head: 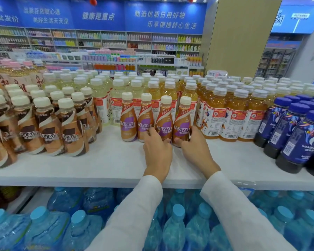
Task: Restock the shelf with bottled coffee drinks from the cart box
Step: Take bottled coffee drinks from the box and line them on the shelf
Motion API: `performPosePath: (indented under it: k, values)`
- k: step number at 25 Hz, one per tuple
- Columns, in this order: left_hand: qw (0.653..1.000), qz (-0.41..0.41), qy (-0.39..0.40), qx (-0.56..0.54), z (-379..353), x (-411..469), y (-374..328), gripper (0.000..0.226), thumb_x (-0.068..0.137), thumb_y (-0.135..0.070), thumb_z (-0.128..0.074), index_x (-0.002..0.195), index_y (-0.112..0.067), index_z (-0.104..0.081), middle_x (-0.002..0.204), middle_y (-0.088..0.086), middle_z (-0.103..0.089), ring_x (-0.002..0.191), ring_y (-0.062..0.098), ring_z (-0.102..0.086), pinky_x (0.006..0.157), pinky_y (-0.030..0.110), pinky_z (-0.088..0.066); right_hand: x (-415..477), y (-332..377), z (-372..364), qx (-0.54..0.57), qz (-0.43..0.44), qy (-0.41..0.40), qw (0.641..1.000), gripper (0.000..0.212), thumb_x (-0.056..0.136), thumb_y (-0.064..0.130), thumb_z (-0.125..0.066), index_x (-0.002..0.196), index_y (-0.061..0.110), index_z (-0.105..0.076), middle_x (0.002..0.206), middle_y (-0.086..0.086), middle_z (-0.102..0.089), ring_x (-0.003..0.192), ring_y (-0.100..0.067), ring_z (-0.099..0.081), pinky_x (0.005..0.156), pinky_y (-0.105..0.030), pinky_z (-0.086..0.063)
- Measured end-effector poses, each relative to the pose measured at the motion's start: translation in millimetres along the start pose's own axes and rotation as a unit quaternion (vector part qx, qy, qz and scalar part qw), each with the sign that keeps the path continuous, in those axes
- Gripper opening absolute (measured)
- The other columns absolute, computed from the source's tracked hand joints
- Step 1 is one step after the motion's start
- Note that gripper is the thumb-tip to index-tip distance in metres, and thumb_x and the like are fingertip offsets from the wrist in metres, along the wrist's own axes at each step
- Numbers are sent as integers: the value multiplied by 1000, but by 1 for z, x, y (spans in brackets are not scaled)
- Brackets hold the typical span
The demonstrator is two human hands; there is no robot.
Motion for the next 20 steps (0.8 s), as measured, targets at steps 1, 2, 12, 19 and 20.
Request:
performPosePath:
  k: [1, 2, 12, 19, 20]
  values:
    - [1000, 0, 2, 4, -1, 0, -1, 57, 94, -20, -68, 143, -14, -41, 152, 7, -36, 137, 26, -44, 106, 37, -45, 1, -1, 0, 3, -2, 0, 1000, 62, 89, 28, -73, 143, 28, -42, 140, 5, -56, 126, -20, -56, 104, -42, -48]
    - [1000, 1, 3, 7, -2, 0, -1, 56, 95, -20, -67, 143, -13, -40, 152, 8, -36, 137, 26, -43, 107, 37, -45, 2, -1, 0, 5, -5, 1, 1000, 62, 90, 28, -73, 143, 28, -42, 141, 5, -55, 127, -19, -56, 103, -41, -47]
    - [999, 22, -10, 25, -7, 5, -2, 53, 96, -25, -65, 140, -10, -39, 144, 10, -45, 128, 27, -52, 101, 38, -51, 6, -7, -3, 18, 18, 0, 1000, 64, 90, 31, -72, 145, 28, -41, 142, 6, -55, 127, -17, -55, 102, -37, -47]
    - [998, 32, -14, 56, -11, 6, 1, 64, 97, -32, -63, 148, -10, -32, 150, 10, -41, 134, 28, -49, 104, 38, -48, 10, -9, -3, 19, 18, 2, 1000, 65, 90, 32, -73, 145, 28, -41, 142, 6, -54, 127, -17, -55, 99, -33, -45]
    - [998, 34, -14, 56, -12, 6, 2, 65, 97, -32, -63, 148, -10, -31, 150, 10, -41, 134, 28, -49, 105, 39, -48, 10, -10, -4, 22, 16, -1, 1000, 64, 90, 32, -73, 145, 28, -40, 142, 6, -54, 127, -17, -55, 99, -32, -45]
Point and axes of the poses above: each hand's wrist, its own x-axis towards the middle knuckle, its own z-axis out of the back of the hand, y = z × x, the point moved 5 cm from there along x, towards the middle knuckle
